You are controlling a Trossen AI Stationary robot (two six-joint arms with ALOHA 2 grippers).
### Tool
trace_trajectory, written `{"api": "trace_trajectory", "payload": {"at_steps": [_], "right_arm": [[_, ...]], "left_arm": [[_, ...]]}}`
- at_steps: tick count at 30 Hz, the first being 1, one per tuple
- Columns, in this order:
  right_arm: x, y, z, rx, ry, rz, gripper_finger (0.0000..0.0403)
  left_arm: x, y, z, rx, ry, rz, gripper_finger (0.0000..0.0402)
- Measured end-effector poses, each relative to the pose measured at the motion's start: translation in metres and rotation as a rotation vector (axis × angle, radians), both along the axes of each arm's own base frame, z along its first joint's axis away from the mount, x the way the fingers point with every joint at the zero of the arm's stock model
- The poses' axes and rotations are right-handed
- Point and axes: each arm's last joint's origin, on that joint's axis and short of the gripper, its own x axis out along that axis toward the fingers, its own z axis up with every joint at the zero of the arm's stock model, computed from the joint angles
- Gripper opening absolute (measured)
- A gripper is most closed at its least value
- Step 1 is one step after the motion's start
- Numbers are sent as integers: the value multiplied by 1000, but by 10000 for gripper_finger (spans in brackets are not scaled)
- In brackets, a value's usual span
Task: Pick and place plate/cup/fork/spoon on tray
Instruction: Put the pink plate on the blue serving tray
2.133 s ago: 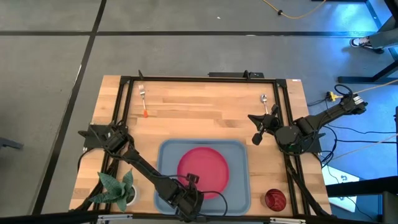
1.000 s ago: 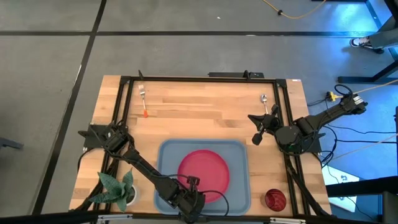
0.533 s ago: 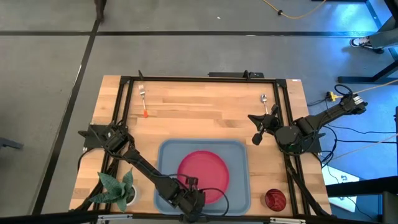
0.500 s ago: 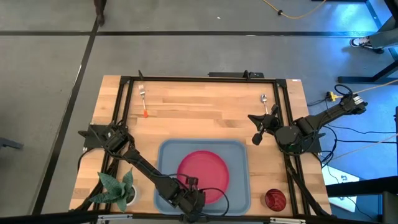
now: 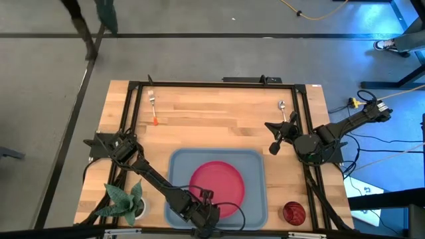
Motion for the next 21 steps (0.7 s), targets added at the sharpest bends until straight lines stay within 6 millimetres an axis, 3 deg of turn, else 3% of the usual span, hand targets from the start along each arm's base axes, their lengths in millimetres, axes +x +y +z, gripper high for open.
{"api": "trace_trajectory", "payload": {"at_steps": [6,21], "right_arm": [[0,0,0,0,0,0,16],[0,0,0,-1,1,0,16]], "left_arm": [[0,0,0,-4,0,14,40],[9,13,0,-51,19,105,84]]}}
